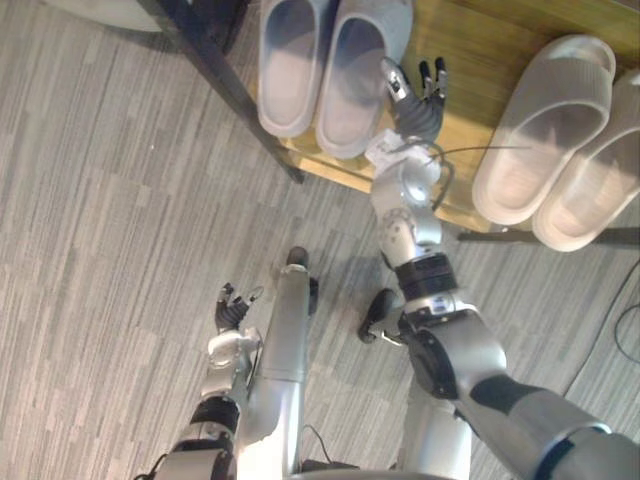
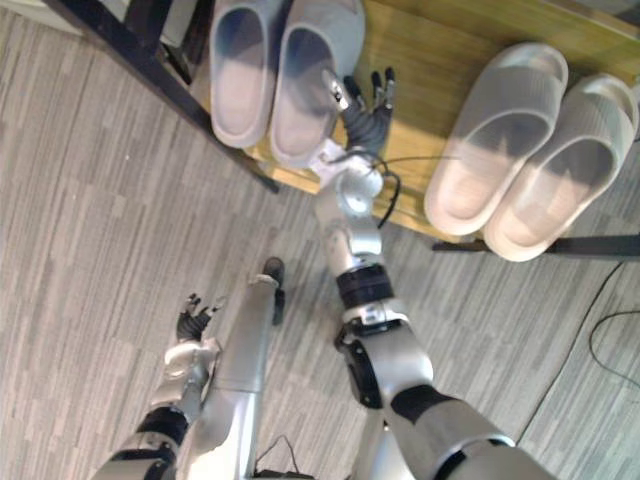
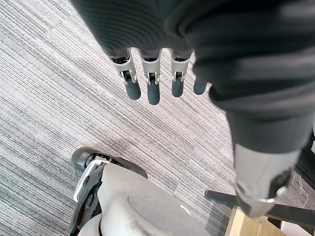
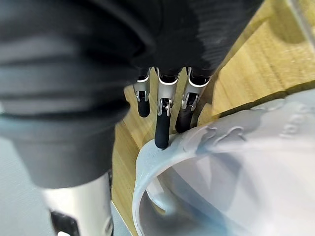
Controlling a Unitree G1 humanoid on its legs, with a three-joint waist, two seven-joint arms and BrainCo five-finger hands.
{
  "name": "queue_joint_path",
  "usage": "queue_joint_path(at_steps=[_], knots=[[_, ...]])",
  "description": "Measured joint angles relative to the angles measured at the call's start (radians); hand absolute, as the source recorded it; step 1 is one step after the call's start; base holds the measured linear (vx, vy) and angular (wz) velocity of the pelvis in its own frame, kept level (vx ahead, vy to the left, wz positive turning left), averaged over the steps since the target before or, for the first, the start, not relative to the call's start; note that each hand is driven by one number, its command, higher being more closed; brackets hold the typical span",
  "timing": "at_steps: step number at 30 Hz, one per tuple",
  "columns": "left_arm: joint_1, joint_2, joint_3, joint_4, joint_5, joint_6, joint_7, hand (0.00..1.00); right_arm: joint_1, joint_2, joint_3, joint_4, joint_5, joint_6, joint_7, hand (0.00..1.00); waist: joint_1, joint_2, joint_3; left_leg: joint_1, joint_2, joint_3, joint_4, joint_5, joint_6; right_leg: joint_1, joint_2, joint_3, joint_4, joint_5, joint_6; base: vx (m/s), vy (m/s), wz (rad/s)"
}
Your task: Organize the slippers on the shoe rack
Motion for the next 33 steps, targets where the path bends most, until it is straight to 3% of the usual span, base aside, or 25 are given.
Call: queue_joint_path(at_steps=[9, 15, 20, 28, 33], knots=[[0.003, 0.002, 0.008, 0.000, -0.003, 0.001, 0.000, 0.00, 0.054, -0.038, 0.005, -0.033, -0.020, 0.010, 0.019, 0.00, -0.013, 0.000, 0.000, 0.045, 0.010, 0.013, 0.001, 0.000, 0.000, 0.035, 0.008, 0.015, -0.004, 0.001, 0.000, -0.02, 0.024, -0.04], [0.018, 0.005, 0.034, 0.002, -0.038, 0.002, -0.005, 0.00, 0.166, -0.063, 0.042, -0.105, -0.132, 0.049, 0.025, 0.00, -0.031, 0.000, 0.000, 0.089, 0.026, 0.036, -0.020, -0.003, 0.006, 0.067, 0.018, 0.031, -0.034, 0.014, 0.014, -0.03, 0.039, -0.11], [0.028, 0.005, 0.050, 0.003, -0.038, 0.001, -0.008, 0.00, 0.273, -0.069, 0.078, -0.237, -0.248, 0.052, 0.026, 0.00, -0.047, 0.000, 0.001, 0.146, 0.039, 0.044, -0.041, -0.004, 0.007, 0.128, 0.033, 0.031, -0.074, 0.024, 0.014, -0.01, 0.034, -0.08], [0.097, -0.016, 0.017, -0.002, 0.006, 0.001, -0.054, 0.00, 0.664, -0.070, 0.253, -0.494, -0.408, 0.047, 0.132, 0.00, -0.085, -0.004, 0.002, 0.419, 0.056, 0.098, -0.220, 0.003, 0.026, 0.383, 0.047, 0.037, -0.259, 0.064, 0.039, 0.04, 0.037, -0.06], [0.144, -0.014, -0.035, 0.001, 0.043, 0.001, -0.077, 0.00, 0.882, -0.076, 0.287, -0.542, -0.446, 0.039, 0.211, 0.00, -0.106, -0.019, -0.011, 0.589, 0.060, 0.144, -0.352, 0.019, 0.043, 0.541, 0.056, 0.045, -0.401, 0.105, 0.054, 0.09, 0.062, -0.10]])
